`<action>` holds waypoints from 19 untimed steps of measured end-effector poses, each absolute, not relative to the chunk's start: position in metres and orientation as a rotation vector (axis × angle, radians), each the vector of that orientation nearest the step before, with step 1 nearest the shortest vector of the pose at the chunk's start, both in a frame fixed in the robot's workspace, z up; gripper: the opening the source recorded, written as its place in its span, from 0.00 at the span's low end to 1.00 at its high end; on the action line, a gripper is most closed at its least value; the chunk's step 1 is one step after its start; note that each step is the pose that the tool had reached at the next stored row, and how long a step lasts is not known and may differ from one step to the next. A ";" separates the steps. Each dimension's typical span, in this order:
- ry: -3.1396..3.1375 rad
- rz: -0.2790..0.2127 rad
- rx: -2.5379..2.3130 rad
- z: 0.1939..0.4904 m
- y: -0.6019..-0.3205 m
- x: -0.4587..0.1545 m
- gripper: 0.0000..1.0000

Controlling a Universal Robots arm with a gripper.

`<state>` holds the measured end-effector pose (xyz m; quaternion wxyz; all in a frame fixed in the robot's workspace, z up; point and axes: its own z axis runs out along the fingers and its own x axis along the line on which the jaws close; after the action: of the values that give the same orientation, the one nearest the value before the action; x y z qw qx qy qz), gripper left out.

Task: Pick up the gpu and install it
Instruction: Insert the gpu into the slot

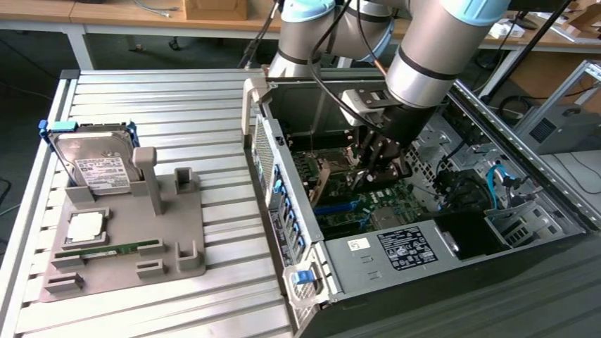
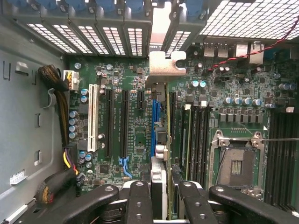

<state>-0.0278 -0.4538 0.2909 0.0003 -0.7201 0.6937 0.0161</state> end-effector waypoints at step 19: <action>2.179 0.050 -2.262 0.286 -0.454 -0.028 0.27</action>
<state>-0.0278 -0.4538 0.2860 0.0003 -0.7201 0.6937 0.0161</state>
